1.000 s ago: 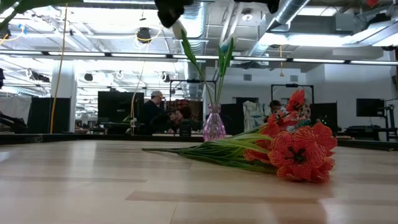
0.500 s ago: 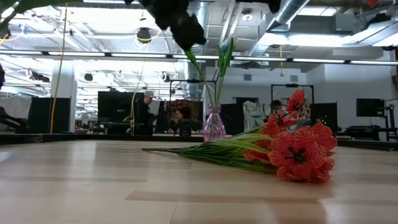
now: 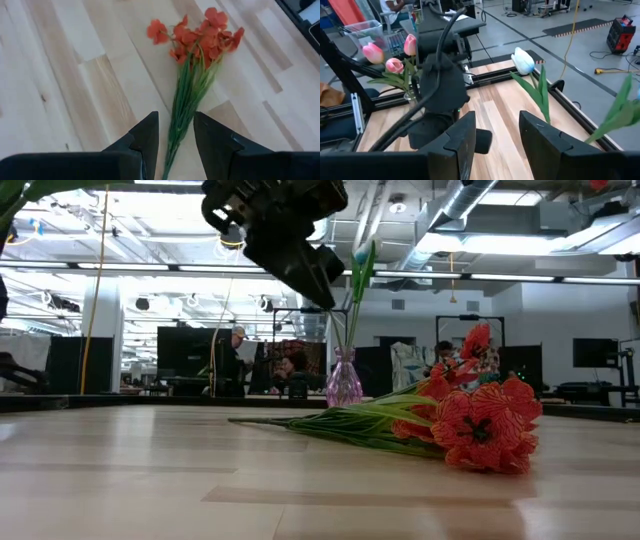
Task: Sort flowers into vase by color
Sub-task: Put the orange flower bouquet into the yellow vase
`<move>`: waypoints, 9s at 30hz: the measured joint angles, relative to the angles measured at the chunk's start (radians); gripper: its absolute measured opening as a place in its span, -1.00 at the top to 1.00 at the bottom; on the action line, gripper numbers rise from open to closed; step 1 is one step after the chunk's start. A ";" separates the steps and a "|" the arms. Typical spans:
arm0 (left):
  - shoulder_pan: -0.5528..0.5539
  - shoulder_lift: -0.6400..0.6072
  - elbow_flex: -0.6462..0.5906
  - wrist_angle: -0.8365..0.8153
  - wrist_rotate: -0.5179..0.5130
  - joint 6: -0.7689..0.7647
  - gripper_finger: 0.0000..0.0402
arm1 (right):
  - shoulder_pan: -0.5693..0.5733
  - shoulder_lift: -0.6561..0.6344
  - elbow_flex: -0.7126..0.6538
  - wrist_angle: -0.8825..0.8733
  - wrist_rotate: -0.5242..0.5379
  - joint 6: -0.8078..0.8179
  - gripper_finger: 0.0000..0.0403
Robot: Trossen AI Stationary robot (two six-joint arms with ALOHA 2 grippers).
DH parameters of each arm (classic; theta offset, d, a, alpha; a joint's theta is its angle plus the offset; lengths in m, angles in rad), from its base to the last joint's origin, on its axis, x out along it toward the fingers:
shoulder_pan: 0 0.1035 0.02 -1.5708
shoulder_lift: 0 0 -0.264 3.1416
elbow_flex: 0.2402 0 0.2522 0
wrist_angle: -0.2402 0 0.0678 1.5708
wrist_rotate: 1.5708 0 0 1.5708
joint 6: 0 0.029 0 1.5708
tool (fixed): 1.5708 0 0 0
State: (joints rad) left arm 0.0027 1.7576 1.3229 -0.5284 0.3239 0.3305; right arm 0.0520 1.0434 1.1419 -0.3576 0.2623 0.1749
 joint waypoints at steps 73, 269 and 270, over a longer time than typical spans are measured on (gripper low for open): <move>-0.097 0.310 0.116 0.165 -0.145 -0.168 0.98 | -0.009 -0.180 0.001 -0.229 0.005 -0.072 0.12; 0.028 0.303 0.660 0.265 -0.319 -0.300 0.29 | 0.558 -0.515 -0.228 -0.582 0.179 0.745 0.80; 0.028 0.303 0.660 0.265 -0.319 -0.301 0.29 | 0.558 -0.515 -0.228 -0.582 0.179 0.745 0.80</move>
State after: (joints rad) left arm 0.0311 2.0605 1.9827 -0.2637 0.0048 0.0291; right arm 0.6098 0.5282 0.9138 -0.9398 0.4411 0.9195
